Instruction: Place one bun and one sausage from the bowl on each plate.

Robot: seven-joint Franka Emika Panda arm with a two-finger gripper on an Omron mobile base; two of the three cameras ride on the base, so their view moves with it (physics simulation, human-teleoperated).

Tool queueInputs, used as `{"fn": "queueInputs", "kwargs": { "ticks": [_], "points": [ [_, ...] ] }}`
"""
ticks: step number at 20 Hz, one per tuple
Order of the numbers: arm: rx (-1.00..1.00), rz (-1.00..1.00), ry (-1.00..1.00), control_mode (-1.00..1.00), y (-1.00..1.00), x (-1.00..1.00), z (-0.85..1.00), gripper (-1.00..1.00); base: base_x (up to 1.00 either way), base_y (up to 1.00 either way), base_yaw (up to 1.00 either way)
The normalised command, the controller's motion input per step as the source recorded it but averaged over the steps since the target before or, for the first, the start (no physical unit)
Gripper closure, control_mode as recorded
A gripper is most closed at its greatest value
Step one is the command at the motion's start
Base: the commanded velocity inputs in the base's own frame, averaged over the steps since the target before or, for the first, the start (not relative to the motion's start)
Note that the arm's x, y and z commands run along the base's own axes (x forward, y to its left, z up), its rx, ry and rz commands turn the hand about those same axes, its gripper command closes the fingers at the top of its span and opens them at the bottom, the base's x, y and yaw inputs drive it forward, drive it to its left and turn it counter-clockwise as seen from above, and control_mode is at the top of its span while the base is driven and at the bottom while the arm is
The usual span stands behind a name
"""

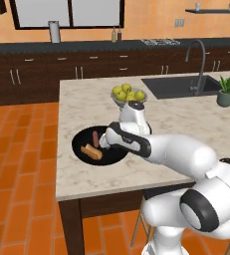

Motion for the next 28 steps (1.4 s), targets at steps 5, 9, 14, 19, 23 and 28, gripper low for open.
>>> {"fn": "queueInputs", "kwargs": {
  "ticks": [5,9,14,19,23,28],
  "points": [
    [-0.01,0.06,0.12,-1.0,0.64,0.01,0.0,-1.0,0.0,0.0,0.0],
    [-0.02,0.0,0.0,-1.0,0.05,0.12,-0.22,-1.0,0.0,0.0,0.0],
    [-0.05,0.0,0.0,-1.0,0.05,0.41,-0.29,-1.0,0.0,0.0,0.0],
    [-0.03,0.0,0.0,-1.0,0.2,0.11,-0.23,-1.0,0.0,0.0,0.0],
    [-0.04,0.0,0.0,-1.0,0.11,0.2,-0.29,-1.0,0.0,0.0,0.0],
    [-0.02,0.0,0.0,-1.0,0.06,0.34,-0.2,-1.0,0.0,0.0,0.0]
  ]
}}
